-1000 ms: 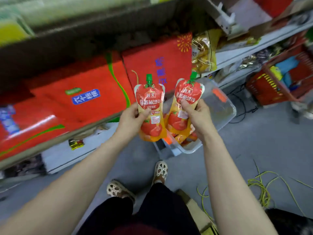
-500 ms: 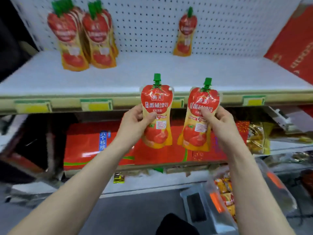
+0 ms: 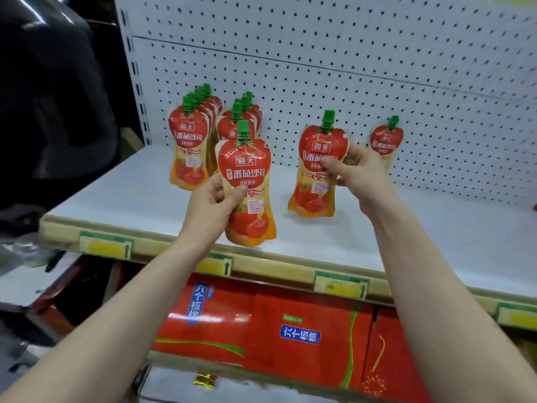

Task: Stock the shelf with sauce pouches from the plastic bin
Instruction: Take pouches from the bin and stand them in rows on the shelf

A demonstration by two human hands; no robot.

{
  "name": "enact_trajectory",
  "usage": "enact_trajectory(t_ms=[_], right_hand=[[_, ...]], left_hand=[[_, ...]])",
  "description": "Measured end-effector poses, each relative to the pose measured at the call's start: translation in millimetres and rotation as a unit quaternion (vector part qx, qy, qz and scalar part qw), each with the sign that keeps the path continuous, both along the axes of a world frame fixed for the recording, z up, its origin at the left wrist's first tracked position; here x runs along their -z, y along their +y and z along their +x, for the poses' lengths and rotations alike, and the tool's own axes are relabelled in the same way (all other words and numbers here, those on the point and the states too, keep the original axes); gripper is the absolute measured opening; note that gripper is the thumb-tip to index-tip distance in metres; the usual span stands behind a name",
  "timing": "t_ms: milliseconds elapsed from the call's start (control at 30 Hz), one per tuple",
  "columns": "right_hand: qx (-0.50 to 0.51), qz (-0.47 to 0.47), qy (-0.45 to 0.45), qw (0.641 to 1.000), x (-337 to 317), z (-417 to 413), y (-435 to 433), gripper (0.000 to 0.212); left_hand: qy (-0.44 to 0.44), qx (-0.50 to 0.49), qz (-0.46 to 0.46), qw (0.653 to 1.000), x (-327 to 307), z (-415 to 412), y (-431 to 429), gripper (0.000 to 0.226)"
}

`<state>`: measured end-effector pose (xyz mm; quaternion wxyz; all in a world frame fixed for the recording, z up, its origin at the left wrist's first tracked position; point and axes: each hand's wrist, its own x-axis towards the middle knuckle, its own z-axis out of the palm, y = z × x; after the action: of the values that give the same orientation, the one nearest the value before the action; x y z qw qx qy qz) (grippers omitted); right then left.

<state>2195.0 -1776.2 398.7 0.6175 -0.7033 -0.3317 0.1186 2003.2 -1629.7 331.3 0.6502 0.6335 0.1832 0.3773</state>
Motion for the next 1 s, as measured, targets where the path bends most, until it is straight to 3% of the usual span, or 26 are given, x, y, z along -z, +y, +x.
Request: enact_trajectory(t_ms=[400,800,1000], right_hand=[[0.009,-0.043,0.067,0.997,39,132,138,0.009],[0.01,-0.042,0.045,0.998,50,152,199,0.024],[0.009,-0.047,0.029,0.998,50,151,198,0.019]], left_hand=[[0.034,-0.016,-0.011,0.999,9,80,26,0.022],[0.027,-0.031,-0.021,0.999,12,98,37,0.024],[0.025,-0.029,-0.017,0.999,13,102,36,0.027]])
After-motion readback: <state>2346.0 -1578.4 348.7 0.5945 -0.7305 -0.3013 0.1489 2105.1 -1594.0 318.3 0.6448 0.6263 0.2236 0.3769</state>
